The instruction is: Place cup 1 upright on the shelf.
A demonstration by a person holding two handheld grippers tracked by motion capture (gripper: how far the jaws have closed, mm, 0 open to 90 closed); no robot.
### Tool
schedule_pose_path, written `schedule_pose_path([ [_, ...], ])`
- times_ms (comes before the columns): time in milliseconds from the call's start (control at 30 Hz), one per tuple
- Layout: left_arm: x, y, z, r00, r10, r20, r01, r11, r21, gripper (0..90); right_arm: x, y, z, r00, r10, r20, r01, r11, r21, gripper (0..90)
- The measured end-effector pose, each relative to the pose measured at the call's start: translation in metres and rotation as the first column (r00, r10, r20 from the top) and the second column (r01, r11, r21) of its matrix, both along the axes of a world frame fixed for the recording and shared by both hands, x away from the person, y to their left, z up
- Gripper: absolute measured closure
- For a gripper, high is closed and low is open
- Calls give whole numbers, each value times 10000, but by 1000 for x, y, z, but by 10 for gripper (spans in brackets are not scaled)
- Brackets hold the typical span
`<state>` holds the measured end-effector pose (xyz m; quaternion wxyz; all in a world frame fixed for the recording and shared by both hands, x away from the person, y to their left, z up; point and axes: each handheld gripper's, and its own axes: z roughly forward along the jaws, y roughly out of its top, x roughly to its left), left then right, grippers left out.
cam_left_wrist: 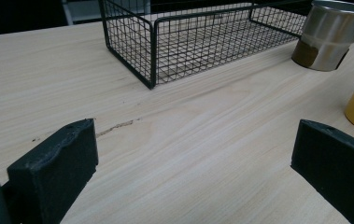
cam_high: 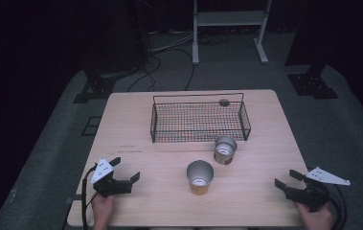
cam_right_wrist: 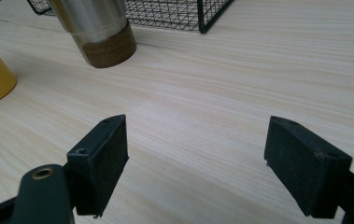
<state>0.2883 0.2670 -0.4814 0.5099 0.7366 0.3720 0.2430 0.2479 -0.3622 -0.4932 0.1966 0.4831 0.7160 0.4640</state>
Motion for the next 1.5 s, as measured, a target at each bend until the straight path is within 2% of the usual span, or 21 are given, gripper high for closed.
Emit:
schedule_pose_path([
  [133, 0, 0, 0, 10000, -16, 2, 16, 10000, 53, 0, 0, 0, 0, 9999, 135, -103, -135, 9999, 35, 197],
  [433, 0, 0, 0, 10000, -23, 30, 23, 10000, 13, 0, -1, 9, 2, 9989, 472, -29, -472, 9989, 3, 187],
  [700, -1, 0, 0, 10000, -67, 73, 67, 9999, 100, 0, -1, 22, 10, 9952, 969, 162, -963, 9947, -348, 178],
  [733, -1, -1, 0, 10000, -72, 49, 72, 9999, 101, 0, 1, 25, 12, 9925, 1216, 102, -1210, 9915, -469, 173],
  [833, -1, -1, 0, 9999, -66, 76, 65, 9999, 91, 0, 1, 28, 13, 9914, 1310, 34, -1306, 9900, -539, 163],
  [867, -1, -1, 0, 10000, -57, 78, 56, 9999, 104, 0, 2, 30, 13, 9882, 1530, 7, -1528, 9869, -516, 163],
  [1067, -1, -1, 0, 9999, -49, 88, 48, 9999, 109, 0, 3, 40, 15, 9781, 2080, 32, -2074, 9762, -629, 163],
  [1433, -1, -1, 0, 10000, -46, 81, 45, 9999, 106, 0, 9, 59, 18, 9663, 2572, 84, -2564, 9652, -521, 151],
  [1500, -1, -1, 0, 10000, -41, 68, 40, 9999, 103, 0, 11, 63, 19, 9644, 2643, 76, -2633, 9626, -639, 143],
])
